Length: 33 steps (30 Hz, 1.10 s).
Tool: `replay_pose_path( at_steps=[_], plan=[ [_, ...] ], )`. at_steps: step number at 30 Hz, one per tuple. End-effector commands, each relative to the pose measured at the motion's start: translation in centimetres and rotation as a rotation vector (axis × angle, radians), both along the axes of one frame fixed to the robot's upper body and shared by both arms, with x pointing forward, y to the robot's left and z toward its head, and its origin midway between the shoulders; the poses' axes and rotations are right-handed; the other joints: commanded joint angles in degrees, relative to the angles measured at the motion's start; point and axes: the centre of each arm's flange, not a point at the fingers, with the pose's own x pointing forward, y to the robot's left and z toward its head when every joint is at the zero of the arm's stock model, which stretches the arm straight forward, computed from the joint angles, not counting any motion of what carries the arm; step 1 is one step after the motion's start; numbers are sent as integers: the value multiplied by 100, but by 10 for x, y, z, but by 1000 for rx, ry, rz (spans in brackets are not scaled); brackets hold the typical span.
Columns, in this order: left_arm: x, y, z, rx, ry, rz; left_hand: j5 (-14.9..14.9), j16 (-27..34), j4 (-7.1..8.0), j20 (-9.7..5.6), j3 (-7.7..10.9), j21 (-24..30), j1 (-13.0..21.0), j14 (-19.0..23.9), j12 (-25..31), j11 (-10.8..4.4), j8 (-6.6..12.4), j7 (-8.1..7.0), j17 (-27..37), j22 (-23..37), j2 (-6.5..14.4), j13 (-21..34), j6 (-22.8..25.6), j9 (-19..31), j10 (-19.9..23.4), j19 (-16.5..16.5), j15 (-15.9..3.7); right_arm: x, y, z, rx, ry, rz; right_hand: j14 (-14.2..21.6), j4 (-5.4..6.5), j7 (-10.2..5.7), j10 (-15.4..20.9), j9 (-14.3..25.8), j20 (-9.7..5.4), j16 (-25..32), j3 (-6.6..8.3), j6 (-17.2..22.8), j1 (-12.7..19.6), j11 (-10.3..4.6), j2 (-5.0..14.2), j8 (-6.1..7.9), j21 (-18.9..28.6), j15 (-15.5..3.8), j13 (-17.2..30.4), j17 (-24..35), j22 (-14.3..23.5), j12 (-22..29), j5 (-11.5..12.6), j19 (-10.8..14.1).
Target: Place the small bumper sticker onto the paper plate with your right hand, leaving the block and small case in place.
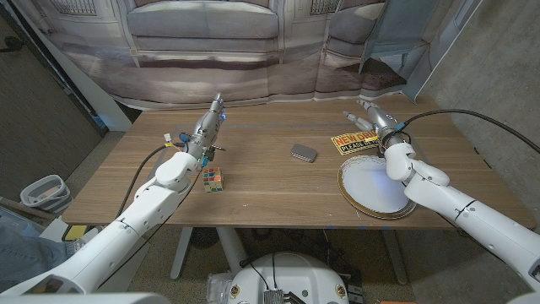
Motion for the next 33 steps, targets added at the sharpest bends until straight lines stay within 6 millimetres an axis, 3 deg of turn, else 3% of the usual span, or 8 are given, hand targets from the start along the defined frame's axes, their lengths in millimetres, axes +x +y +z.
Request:
replay_pose_path(
  at_steps=[1, 7, 16, 20, 33],
  plan=[
    [-4, 0, -2, -7, -7, -2, 5, -1, -1, -65, -43, -14, 72, -465, 2, -37, -22, -2, 13, 31, -2, 14, -57, 10, -301, -876, -38, 0, 0, -3, -31, 17, -27, 13, -38, -44, 3, 27, -317, 3, 14, -10, 78, -37, -2, 25, -12, -93, 27, 2, 9, -1, 37, 55],
    [-5, 1, -1, -16, -20, 0, 3, 3, 1, -71, -54, -11, 74, -459, 0, -3, -34, -9, 14, 32, 2, 14, -88, 11, -311, -877, -18, 2, -2, -4, -47, 29, -48, 17, -67, -159, 30, 29, -351, 2, 26, 44, 129, -38, 12, 48, -40, -107, 27, 1, 9, 7, 54, 68],
    [-7, 0, 2, -11, -24, 4, -1, 22, 4, -82, -73, -1, 81, -411, 26, -15, -11, 13, 14, 33, 10, 15, -33, 12, -249, -865, 8, 7, -3, -6, -62, 47, -62, 8, -93, -181, 6, 30, -324, -4, 38, 12, 176, -63, 27, 36, -72, -84, 28, 1, 10, -4, 69, 65],
    [-8, 0, 3, -8, -29, 5, -2, 26, 4, -81, -79, 2, 84, -398, 27, -20, -4, 22, 14, 33, 12, 14, -12, 12, -245, -861, -3, 8, -3, -7, -65, 52, -67, -12, -107, -200, -7, 31, -258, -11, 41, -1, 199, -91, 30, 31, -113, -47, 28, 3, 11, -10, 78, 18],
    [-12, 0, 4, 2, -23, 10, -5, 31, 5, -90, -101, 7, 95, -371, 29, -6, 24, 81, 13, 32, 19, 14, 75, 13, -229, -855, 6, 10, -1, -9, -84, 69, -77, -10, -153, -509, -42, 36, 47, -3, 29, 9, 255, -245, 26, 43, -205, 61, 34, 10, 15, -18, 108, 31]
  ],
)
